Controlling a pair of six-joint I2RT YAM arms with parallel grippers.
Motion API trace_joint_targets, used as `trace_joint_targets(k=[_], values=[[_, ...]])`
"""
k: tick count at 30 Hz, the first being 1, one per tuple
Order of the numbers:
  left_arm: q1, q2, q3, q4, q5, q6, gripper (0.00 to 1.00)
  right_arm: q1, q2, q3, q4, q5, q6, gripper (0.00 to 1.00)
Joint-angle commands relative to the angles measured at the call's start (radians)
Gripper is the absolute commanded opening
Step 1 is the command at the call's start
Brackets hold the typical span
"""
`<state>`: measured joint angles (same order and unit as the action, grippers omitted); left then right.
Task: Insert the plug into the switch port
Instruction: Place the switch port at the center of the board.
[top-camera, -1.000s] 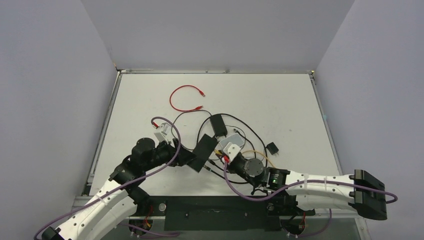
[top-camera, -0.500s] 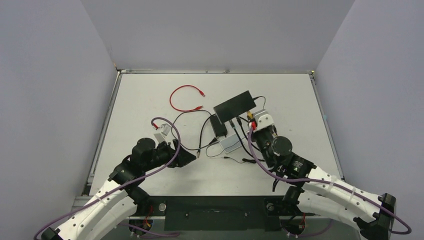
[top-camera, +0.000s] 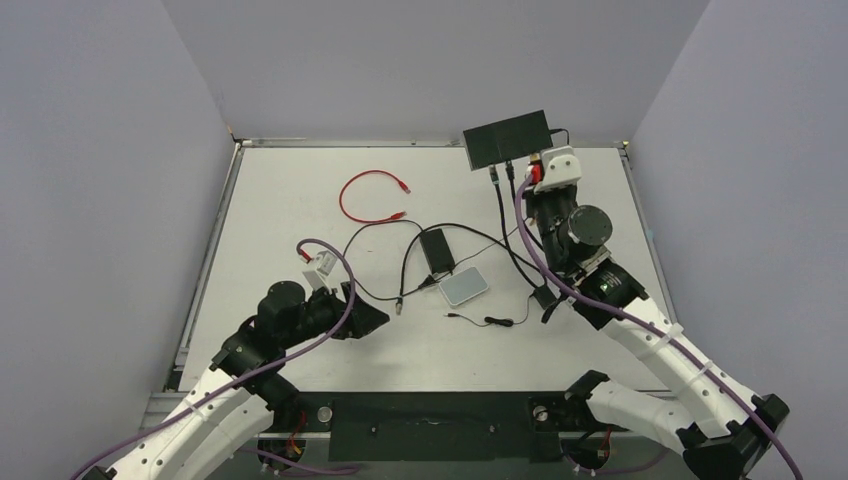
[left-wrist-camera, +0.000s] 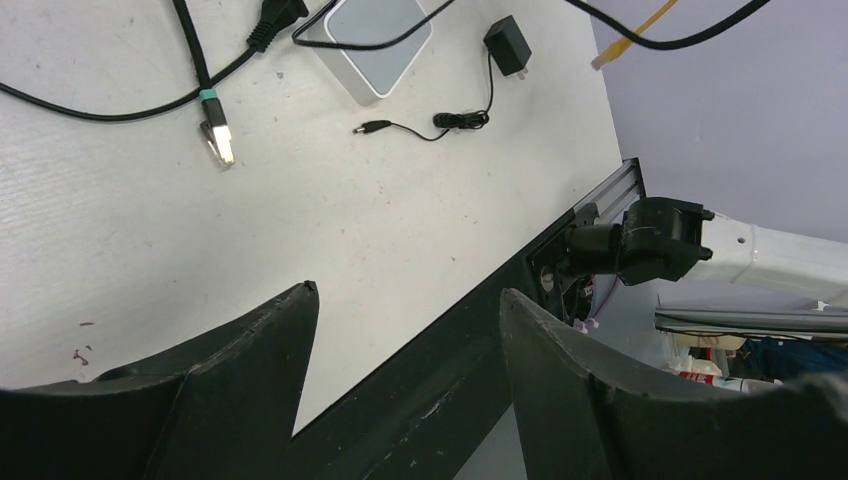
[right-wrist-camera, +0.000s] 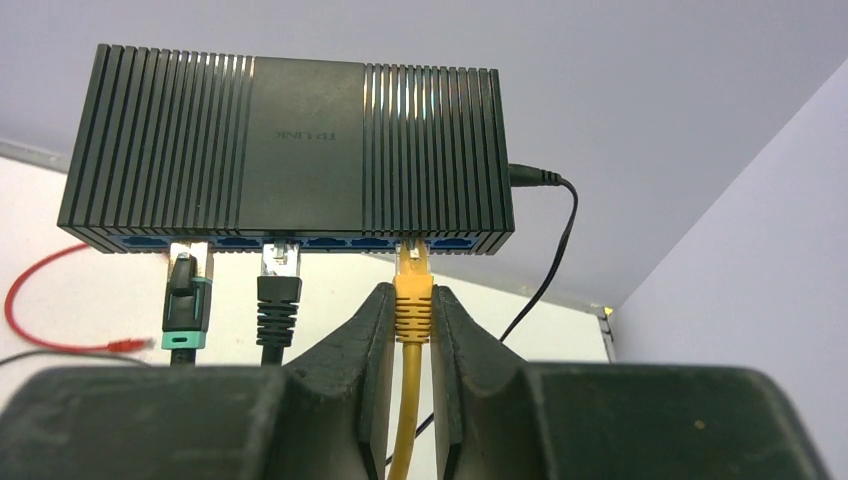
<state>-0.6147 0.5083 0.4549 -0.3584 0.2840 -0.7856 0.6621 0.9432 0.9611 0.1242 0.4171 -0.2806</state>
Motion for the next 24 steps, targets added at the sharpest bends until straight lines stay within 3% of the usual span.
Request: trace_joint_targets(k=[1,12,24], values=[[0.0,-0.008,-0.004,-0.004,-0.011,0.004,0.65,-0.071,0.082,0.175,0.025,-0.073,-0.028,0.0],[0.001,-0.025,-0.015,-0.026,-0.005,0.023,0.67,-0.374,0.332,0.343,-0.037,-0.184,0.06,0.0],[0.005,0.03,-0.032,0.029,0.024,0.024,0.67,-0.462,0.584,0.412,-0.199,-0.183,-0.016,0.0]])
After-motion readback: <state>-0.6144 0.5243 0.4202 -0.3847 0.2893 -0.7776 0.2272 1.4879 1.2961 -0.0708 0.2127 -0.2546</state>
